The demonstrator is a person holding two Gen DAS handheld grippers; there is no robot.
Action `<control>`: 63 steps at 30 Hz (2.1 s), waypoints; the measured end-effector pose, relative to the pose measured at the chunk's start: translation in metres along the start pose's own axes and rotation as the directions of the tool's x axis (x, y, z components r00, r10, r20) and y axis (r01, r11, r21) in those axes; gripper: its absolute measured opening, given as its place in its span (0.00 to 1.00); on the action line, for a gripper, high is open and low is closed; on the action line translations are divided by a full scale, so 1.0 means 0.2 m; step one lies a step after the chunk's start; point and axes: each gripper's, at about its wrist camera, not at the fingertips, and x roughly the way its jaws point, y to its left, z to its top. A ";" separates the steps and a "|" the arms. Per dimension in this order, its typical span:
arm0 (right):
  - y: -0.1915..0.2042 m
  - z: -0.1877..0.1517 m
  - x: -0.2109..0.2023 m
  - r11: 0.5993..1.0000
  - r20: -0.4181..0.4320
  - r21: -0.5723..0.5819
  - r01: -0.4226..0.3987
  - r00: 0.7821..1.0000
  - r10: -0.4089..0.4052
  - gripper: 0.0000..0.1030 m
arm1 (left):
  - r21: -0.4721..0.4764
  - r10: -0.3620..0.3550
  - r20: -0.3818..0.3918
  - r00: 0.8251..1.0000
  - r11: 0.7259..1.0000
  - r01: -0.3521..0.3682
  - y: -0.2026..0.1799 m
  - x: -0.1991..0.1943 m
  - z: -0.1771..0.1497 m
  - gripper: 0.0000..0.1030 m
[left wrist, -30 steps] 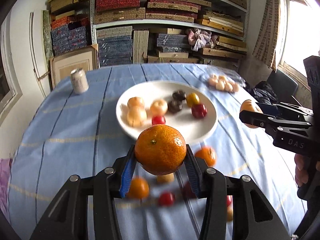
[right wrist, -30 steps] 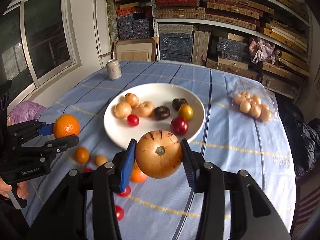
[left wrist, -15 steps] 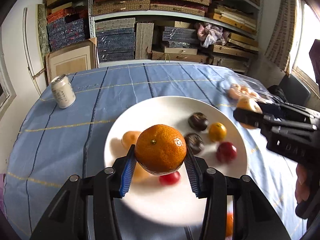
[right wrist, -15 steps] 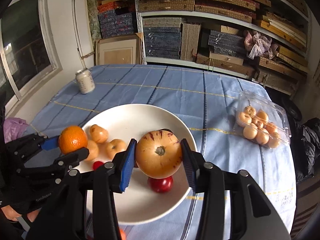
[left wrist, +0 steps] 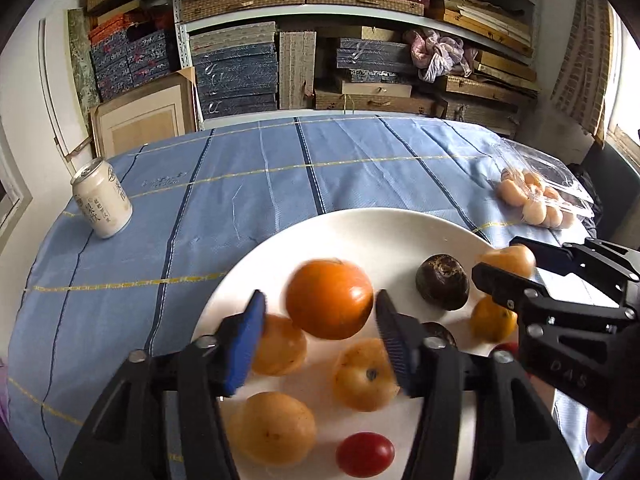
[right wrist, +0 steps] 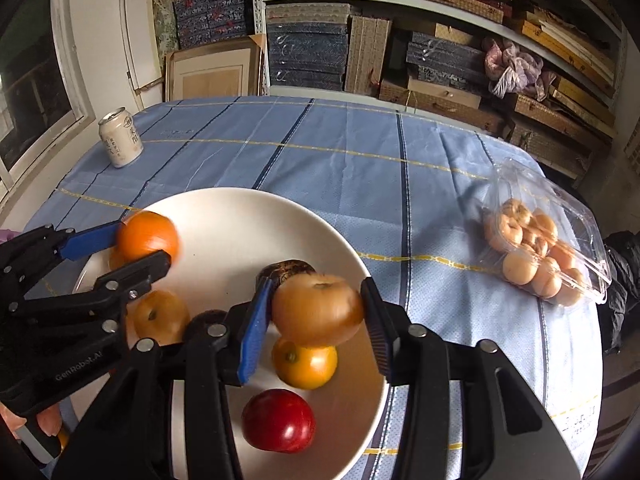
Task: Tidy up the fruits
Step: 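Carry both fruits over the plate and open both grippers onto it, then withdraw both grippers from the plate back toward the loose fruits, then grasp a red tomato with the right gripper while the left grasps a red cherry tomato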
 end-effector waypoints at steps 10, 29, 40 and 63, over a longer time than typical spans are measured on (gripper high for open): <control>-0.03 -0.16 -0.35 0.999 0.077 0.013 -0.042 0.996 0.041 0.51 | -0.027 -0.015 0.050 0.999 1.000 0.016 0.07 -0.31 -0.14 0.69; 0.40 -1.18 -0.96 0.982 0.078 -0.112 -0.152 0.984 0.161 0.73 | 0.051 0.010 0.006 1.000 0.999 -0.010 -0.04 -0.91 -1.06 0.91; 0.48 -1.22 -0.88 0.983 0.045 -0.119 -0.140 0.988 0.146 0.70 | 0.010 0.034 -0.020 0.999 0.999 -0.034 -0.03 -0.81 -1.10 0.91; 0.49 -1.18 -0.70 0.975 -0.035 -0.111 -0.195 0.981 0.192 0.32 | 0.033 -0.004 -0.066 0.998 0.999 0.007 -0.09 -0.66 -1.08 0.45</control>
